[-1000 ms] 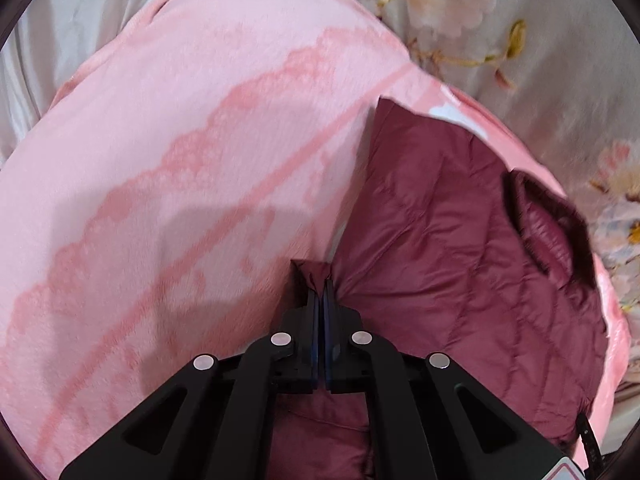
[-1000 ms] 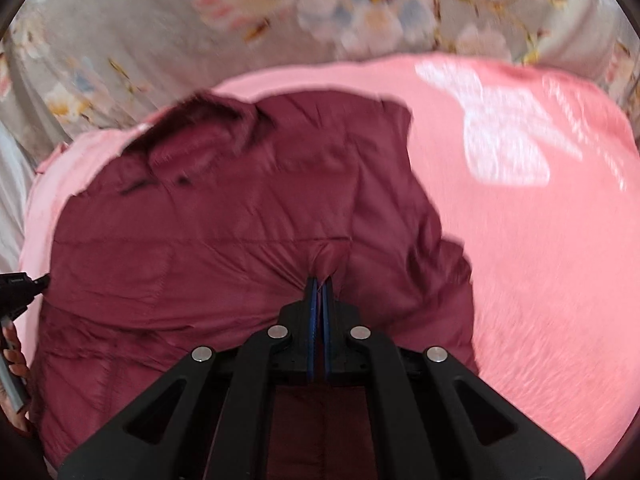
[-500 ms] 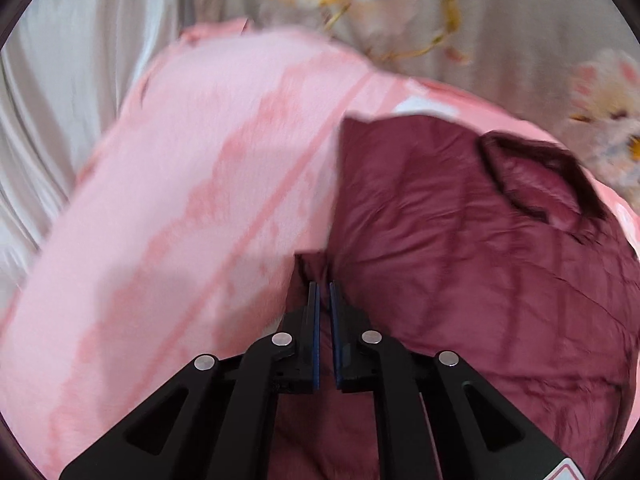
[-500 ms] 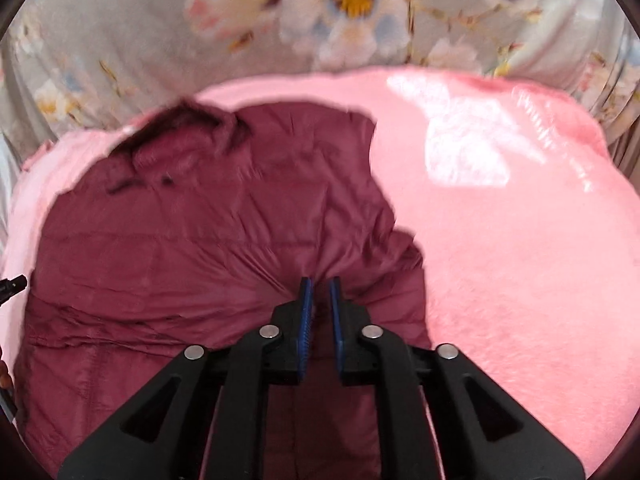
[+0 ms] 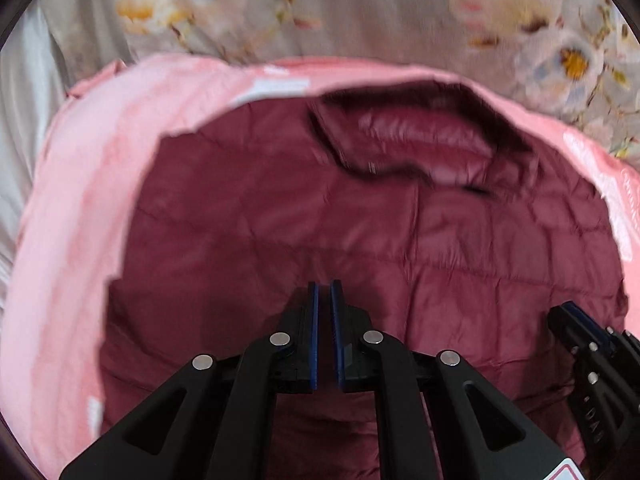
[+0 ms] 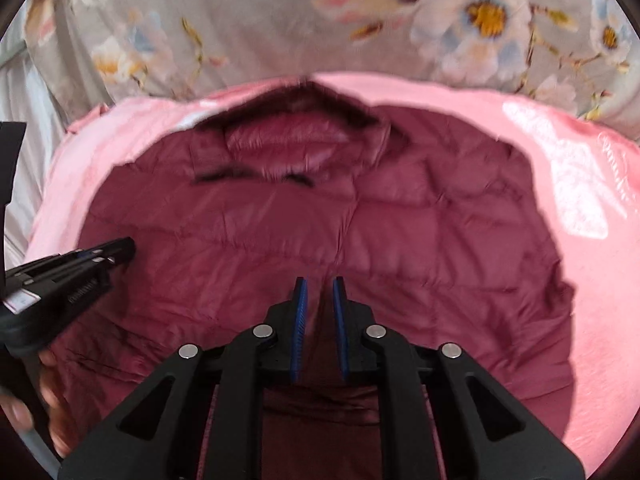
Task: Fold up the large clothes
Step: 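Grasp the jacket hem with the left gripper while the right gripper grasps beside it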
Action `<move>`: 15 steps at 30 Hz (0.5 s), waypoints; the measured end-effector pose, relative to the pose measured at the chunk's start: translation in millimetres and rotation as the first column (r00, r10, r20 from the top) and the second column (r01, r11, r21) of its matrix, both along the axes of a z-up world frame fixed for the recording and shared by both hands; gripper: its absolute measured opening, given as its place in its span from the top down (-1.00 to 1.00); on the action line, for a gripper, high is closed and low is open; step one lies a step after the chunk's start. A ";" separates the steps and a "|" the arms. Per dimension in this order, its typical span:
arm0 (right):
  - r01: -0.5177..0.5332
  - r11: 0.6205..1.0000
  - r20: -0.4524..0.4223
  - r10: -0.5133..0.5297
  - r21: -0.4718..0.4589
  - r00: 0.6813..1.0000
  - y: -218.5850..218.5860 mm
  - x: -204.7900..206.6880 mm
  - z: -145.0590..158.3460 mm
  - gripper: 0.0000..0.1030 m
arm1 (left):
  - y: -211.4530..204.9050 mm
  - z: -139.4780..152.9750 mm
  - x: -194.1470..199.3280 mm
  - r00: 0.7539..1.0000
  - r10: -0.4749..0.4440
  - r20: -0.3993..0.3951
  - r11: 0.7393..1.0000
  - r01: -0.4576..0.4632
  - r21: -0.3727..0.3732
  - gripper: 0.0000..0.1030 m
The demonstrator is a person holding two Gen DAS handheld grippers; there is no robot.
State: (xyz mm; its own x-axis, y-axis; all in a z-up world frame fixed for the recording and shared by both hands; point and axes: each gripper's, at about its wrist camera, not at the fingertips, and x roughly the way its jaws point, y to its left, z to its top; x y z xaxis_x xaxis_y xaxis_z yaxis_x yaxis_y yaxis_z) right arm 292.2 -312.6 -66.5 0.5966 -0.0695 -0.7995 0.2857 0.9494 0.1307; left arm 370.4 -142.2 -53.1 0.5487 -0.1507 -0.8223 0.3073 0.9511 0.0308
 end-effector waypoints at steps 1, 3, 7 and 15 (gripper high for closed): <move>-0.003 1.000 -0.011 0.003 0.003 1.000 1.8 -1.3 -6.6 0.77 | -0.6 -6.7 -2.0 1.000 0.004 0.003 1.000 -0.004 0.007 0.83; -0.009 1.000 -0.015 0.009 -0.005 1.000 4.6 -5.5 -16.1 0.77 | 1.6 -16.1 -6.9 1.000 0.001 0.015 1.000 -0.002 0.006 0.83; -0.004 1.000 0.005 0.004 -0.012 1.000 9.6 -10.8 -23.6 0.77 | 5.3 -26.8 -16.2 0.998 -0.007 0.062 1.000 0.007 0.001 0.83; -0.001 0.999 0.017 0.002 -0.039 1.000 11.6 -13.3 -25.8 0.77 | -0.3 -30.9 -22.7 0.993 -0.010 0.115 0.999 0.007 0.035 0.83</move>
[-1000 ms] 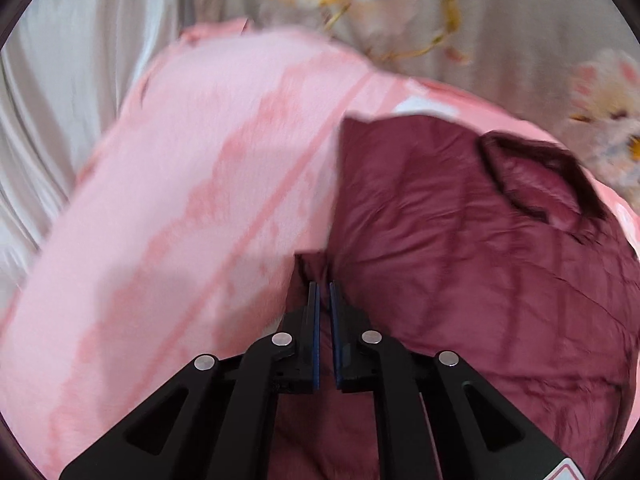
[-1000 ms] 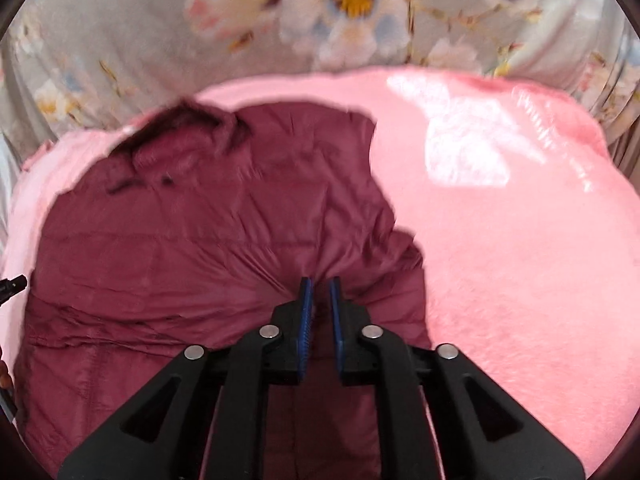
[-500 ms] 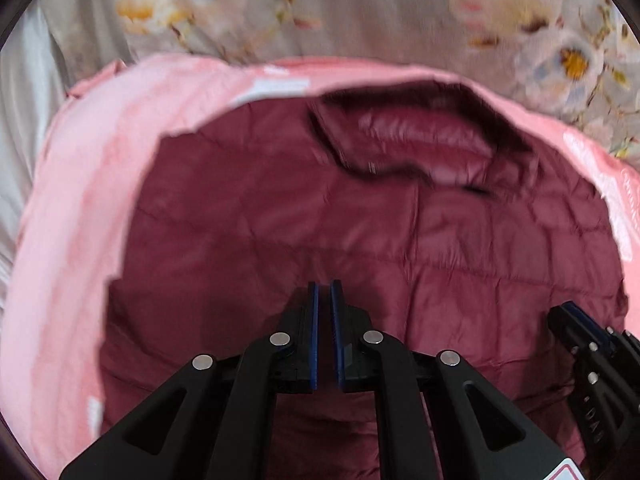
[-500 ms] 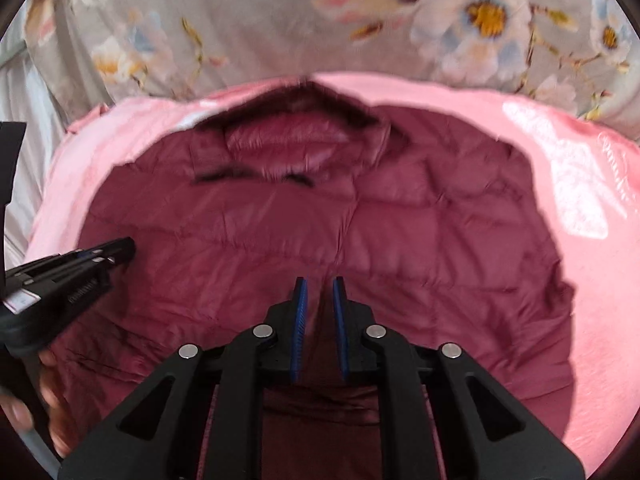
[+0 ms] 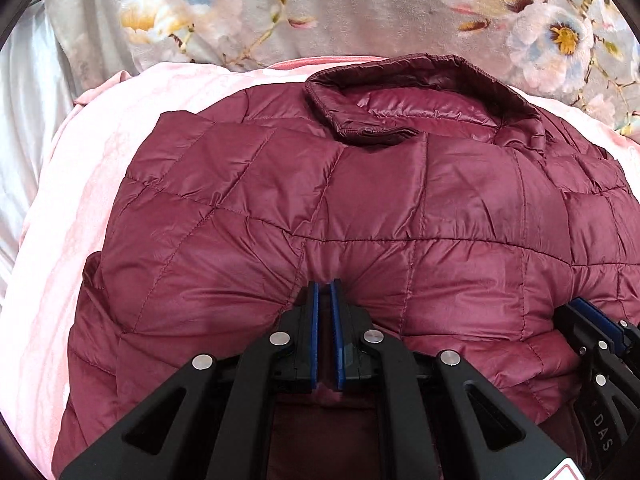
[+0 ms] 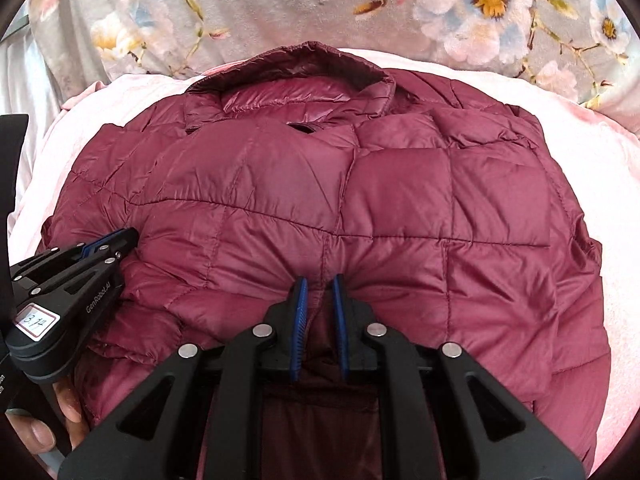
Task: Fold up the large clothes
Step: 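Grasp the jacket hem with the left gripper while the right gripper grasps beside it, then lift the hem with both grippers and fold it toward the collar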
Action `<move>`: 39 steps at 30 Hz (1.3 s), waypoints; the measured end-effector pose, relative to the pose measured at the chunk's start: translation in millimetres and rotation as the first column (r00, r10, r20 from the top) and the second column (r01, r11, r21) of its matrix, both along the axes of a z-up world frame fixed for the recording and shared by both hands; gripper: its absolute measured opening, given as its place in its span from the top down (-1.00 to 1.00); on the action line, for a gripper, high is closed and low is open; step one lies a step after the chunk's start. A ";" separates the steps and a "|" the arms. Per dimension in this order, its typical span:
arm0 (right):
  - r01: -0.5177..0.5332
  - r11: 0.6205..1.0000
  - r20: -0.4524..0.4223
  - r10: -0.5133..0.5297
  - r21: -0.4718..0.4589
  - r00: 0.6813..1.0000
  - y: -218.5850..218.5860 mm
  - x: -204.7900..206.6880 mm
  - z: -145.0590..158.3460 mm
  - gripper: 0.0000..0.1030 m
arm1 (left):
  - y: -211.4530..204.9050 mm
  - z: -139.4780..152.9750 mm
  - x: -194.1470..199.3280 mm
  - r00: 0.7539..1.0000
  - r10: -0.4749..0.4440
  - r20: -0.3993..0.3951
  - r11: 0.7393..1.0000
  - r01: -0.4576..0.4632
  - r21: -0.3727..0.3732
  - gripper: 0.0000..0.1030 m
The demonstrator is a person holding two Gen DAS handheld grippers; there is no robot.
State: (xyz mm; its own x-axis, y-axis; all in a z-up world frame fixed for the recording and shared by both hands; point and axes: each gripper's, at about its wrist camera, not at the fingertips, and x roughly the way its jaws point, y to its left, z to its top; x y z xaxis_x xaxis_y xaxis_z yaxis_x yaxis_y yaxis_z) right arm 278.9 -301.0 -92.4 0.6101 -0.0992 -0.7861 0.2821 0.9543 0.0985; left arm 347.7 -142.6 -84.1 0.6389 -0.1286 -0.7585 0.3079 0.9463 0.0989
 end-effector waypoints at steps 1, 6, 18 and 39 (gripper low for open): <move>0.000 1.000 0.000 0.000 -0.001 1.000 0.1 0.2 -0.1 0.77 | -0.7 -0.4 -0.1 1.000 0.000 0.003 1.000 0.000 0.005 0.83; 0.000 1.000 0.000 0.000 -0.002 1.000 0.4 0.4 -0.4 0.77 | -3.3 -1.1 -1.5 1.000 0.002 0.013 1.000 -0.002 0.024 0.83; -0.001 0.998 0.026 0.000 0.056 1.000 -5.9 -2.3 -0.7 0.72 | -2.3 -1.8 -1.6 1.000 0.002 0.013 1.000 -0.002 0.012 0.83; 0.127 0.853 0.078 -0.192 0.506 0.978 -143.6 96.0 18.2 -0.16 | 24.0 33.2 147.2 0.935 -0.046 -0.351 0.890 -0.122 -0.440 -0.04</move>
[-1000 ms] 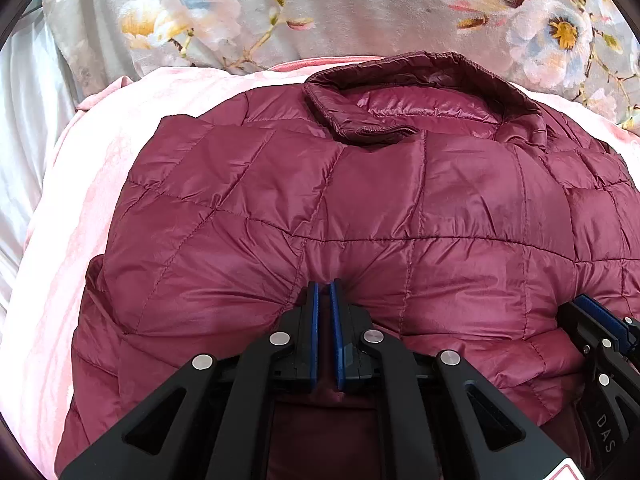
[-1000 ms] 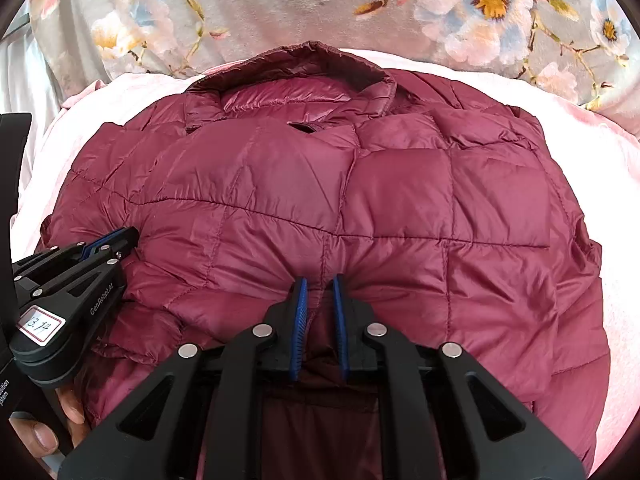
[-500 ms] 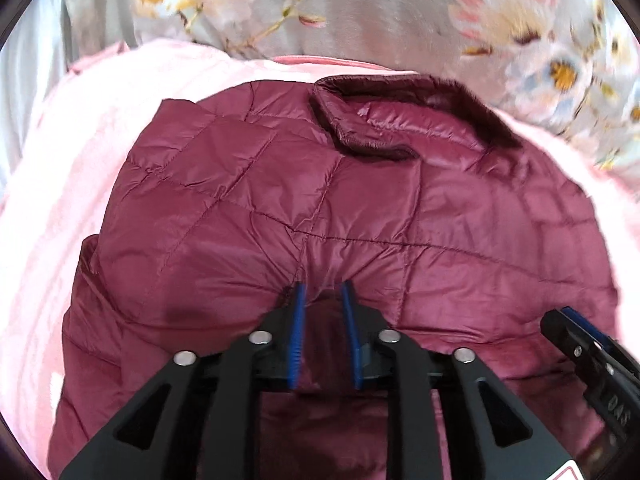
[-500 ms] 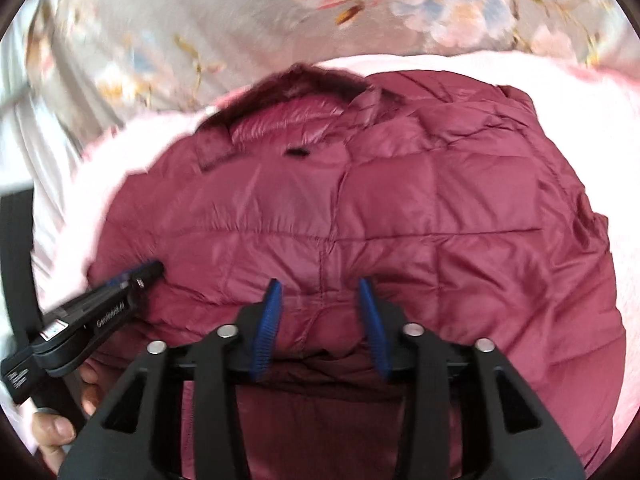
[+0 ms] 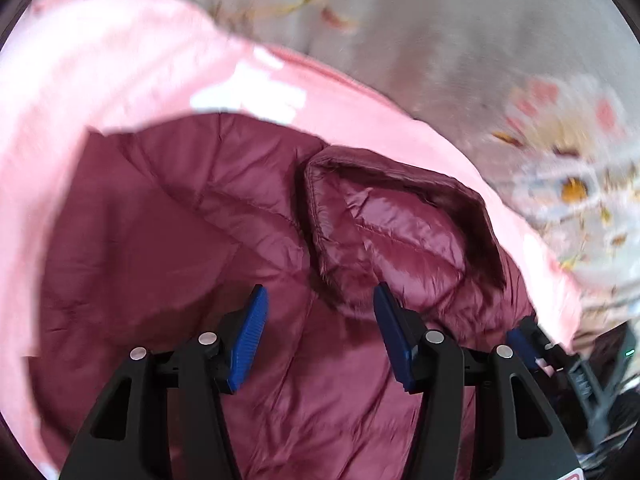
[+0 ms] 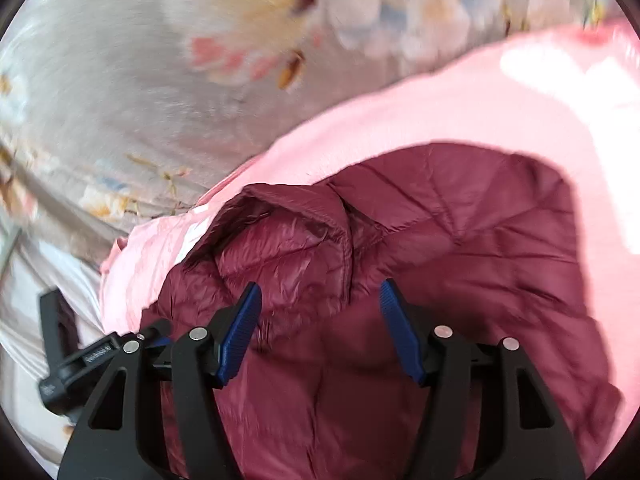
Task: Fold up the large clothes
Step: 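Lift the hem with both grippers and fold it toward the collar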
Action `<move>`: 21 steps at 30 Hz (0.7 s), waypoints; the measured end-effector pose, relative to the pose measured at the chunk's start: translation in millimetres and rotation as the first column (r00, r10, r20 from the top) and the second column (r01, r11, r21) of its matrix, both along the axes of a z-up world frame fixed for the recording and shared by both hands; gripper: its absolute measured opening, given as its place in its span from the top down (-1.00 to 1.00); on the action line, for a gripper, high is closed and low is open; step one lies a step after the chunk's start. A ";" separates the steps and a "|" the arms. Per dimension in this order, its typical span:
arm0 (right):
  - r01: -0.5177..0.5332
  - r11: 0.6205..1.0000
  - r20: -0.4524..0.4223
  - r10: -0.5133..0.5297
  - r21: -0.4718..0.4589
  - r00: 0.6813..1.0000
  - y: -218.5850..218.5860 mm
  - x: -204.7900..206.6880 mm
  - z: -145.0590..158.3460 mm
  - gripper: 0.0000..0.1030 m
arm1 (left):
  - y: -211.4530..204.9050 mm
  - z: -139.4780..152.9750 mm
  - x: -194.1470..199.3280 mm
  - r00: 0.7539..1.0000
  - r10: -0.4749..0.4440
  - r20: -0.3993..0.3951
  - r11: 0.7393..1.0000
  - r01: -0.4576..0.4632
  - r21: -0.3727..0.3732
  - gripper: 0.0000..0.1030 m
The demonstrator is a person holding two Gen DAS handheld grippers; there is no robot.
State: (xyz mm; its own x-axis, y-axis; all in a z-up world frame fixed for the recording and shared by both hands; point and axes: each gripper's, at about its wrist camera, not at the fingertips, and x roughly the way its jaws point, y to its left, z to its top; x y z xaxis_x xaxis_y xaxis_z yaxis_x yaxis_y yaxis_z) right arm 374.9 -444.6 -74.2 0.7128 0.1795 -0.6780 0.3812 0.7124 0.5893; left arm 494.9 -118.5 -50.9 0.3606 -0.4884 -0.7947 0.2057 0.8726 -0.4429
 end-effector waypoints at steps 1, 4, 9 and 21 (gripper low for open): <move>-0.002 1.000 -0.015 0.002 0.011 1.000 -0.1 6.0 -5.8 -0.16 | -1.4 -4.2 5.1 1.000 0.006 -0.012 1.000 -0.006 -0.010 -0.04; -0.026 0.998 -0.024 0.028 0.057 0.999 5.8 18.2 -18.8 -0.19 | -7.5 -13.6 14.8 1.000 -0.005 -0.020 0.999 0.004 -0.044 -0.04; -0.154 0.984 0.020 0.153 0.095 0.988 33.2 28.9 -19.7 -0.05 | -13.2 -23.2 19.6 0.997 -0.024 -0.068 0.996 0.018 -0.089 0.02; -0.191 0.969 -0.038 0.187 -0.154 0.982 45.8 5.9 -6.1 0.93 | -13.4 -31.0 -3.1 0.994 -0.095 0.058 0.995 0.093 0.045 0.87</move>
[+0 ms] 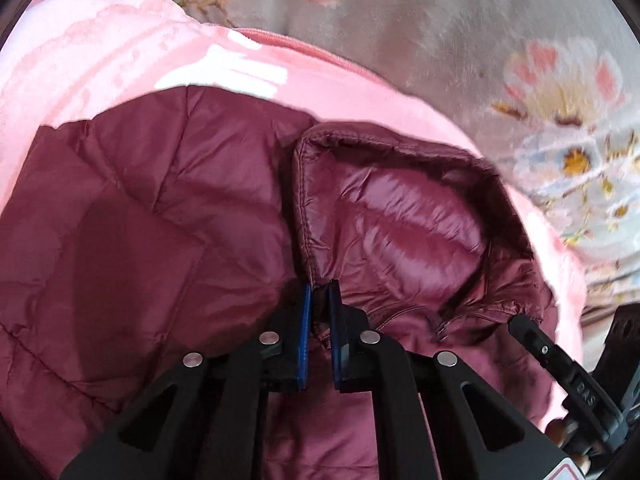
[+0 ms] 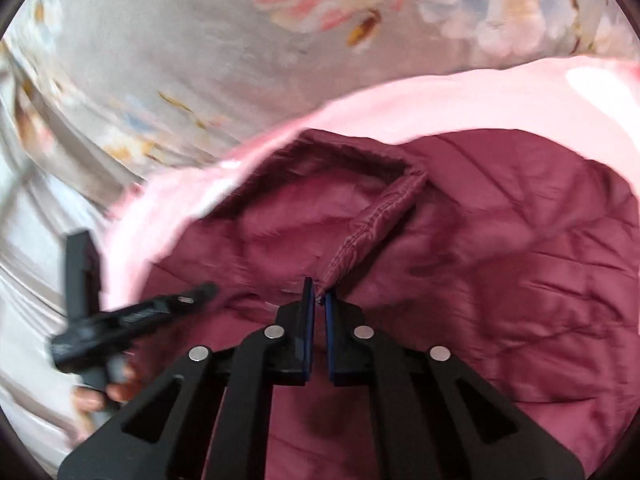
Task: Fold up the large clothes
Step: 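Lift the hem with both grippers and fold it toward the collar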
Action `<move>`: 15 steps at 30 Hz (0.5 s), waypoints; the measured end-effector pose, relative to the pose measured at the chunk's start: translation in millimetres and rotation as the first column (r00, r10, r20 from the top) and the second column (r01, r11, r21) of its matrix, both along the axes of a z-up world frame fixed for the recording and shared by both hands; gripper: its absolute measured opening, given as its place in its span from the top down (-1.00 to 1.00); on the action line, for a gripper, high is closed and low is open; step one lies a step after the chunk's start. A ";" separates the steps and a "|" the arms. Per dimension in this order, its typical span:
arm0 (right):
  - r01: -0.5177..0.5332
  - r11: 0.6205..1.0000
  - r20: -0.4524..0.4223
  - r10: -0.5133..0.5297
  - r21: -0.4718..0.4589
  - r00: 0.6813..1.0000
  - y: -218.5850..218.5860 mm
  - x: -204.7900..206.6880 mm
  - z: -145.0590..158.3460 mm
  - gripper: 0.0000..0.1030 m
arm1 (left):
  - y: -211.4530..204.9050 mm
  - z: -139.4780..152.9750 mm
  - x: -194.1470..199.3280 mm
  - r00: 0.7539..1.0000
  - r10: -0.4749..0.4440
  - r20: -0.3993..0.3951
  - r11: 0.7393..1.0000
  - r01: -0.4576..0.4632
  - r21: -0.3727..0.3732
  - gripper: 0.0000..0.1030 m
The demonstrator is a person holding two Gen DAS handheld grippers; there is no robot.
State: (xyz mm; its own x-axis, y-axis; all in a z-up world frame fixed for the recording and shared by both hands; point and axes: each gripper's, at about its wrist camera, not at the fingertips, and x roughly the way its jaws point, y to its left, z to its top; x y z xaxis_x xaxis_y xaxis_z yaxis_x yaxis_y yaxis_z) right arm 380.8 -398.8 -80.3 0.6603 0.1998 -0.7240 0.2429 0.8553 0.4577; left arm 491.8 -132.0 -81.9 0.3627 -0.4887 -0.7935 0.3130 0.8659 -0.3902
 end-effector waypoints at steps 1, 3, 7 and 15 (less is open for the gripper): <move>0.002 1.000 -0.028 -0.002 0.005 1.000 -1.4 0.4 -8.5 0.93 | 0.4 -3.2 -1.1 1.000 -0.004 0.010 1.000 0.004 0.008 0.86; 0.001 1.000 -0.061 -0.001 0.010 0.998 -0.8 0.8 -24.0 0.95 | -0.5 -6.0 -5.4 0.999 -0.010 0.045 1.000 0.009 0.024 0.84; -0.007 0.997 -0.048 0.003 -0.077 0.999 10.4 -1.4 -23.7 0.97 | -11.5 -7.0 -18.0 0.989 -0.039 0.145 0.993 0.021 0.120 0.80; -0.012 0.998 -0.033 0.010 -0.060 0.999 7.0 -6.0 -24.5 0.97 | -22.2 -5.4 -27.3 0.973 -0.051 0.227 0.973 -0.002 0.230 0.71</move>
State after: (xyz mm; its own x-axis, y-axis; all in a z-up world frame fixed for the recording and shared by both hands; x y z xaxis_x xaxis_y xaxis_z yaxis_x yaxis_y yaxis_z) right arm 374.7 -391.8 -104.8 0.6339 0.1622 -0.7563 0.2479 0.8836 0.3973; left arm 464.4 -154.1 -87.3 0.5382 -0.3161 -0.7813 0.3931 0.9142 -0.0991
